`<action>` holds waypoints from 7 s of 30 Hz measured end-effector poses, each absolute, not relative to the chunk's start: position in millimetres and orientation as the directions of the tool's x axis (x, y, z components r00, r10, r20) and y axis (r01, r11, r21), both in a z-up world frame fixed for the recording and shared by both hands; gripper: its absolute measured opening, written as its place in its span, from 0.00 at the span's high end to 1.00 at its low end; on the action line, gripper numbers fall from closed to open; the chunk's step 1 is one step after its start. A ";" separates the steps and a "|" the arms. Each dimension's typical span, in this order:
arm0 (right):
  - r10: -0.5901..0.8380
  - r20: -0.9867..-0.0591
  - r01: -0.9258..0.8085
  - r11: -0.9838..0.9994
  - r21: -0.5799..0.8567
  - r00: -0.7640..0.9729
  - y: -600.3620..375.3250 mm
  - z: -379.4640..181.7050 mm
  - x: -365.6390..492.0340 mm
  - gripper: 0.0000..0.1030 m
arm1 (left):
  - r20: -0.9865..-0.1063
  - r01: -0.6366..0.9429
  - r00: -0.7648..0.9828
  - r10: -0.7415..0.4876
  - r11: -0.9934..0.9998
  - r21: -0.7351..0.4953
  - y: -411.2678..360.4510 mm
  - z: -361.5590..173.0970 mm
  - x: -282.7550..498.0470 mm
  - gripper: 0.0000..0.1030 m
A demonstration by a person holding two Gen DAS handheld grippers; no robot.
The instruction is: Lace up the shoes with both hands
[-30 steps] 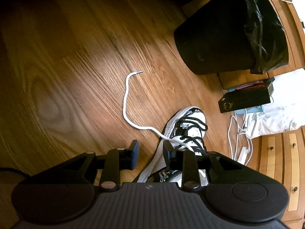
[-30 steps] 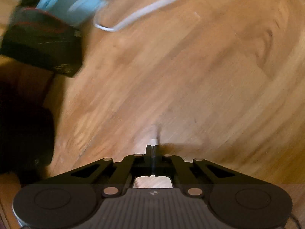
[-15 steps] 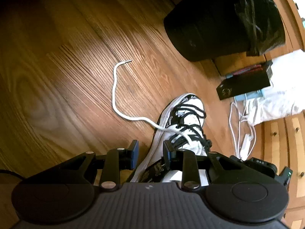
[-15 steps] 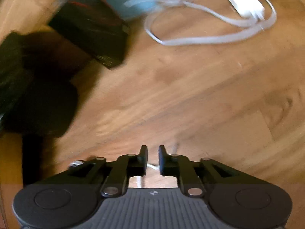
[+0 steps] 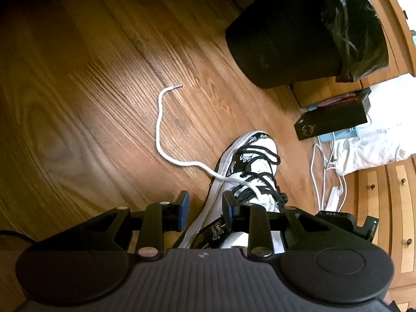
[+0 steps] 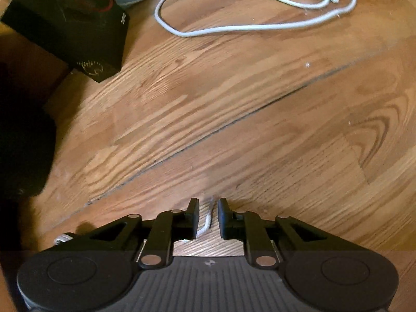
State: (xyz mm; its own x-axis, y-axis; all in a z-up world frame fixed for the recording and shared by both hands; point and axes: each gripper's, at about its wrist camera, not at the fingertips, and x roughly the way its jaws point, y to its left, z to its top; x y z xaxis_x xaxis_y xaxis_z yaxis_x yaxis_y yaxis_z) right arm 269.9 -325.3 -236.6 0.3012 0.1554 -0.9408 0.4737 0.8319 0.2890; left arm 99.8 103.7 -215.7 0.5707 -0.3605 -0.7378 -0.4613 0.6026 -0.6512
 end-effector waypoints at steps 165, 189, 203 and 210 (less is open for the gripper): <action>0.130 -0.805 -0.813 0.173 -0.556 0.578 -26.9 -190.8 79.9 0.95 | -0.707 -0.416 0.619 -0.342 0.621 -0.664 108.1 -202.1 98.9 0.70; 0.135 -0.803 -0.813 0.145 -0.564 0.581 -32.9 -181.0 67.2 0.79 | -0.718 -0.429 0.608 -0.340 0.620 -0.657 107.8 -206.5 98.6 0.70; 0.082 -0.828 -0.831 0.076 -0.550 0.555 -27.7 -203.2 76.2 0.79 | -0.714 -0.436 0.613 -0.339 0.608 -0.663 109.4 -207.4 98.2 0.70; 0.065 -0.857 -0.859 0.084 -0.506 0.511 -26.2 -207.0 78.6 0.92 | -0.714 -0.436 0.612 -0.341 0.608 -0.664 109.0 -208.8 99.4 0.70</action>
State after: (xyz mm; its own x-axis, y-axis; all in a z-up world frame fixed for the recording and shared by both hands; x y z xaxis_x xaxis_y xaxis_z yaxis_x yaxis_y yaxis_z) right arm 78.6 -26.2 -207.0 0.5111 0.0647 -0.8571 -0.8586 0.0839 -0.5057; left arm 99.4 109.0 -208.8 0.6116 -0.3410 -0.7139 -0.4355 0.6082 -0.6636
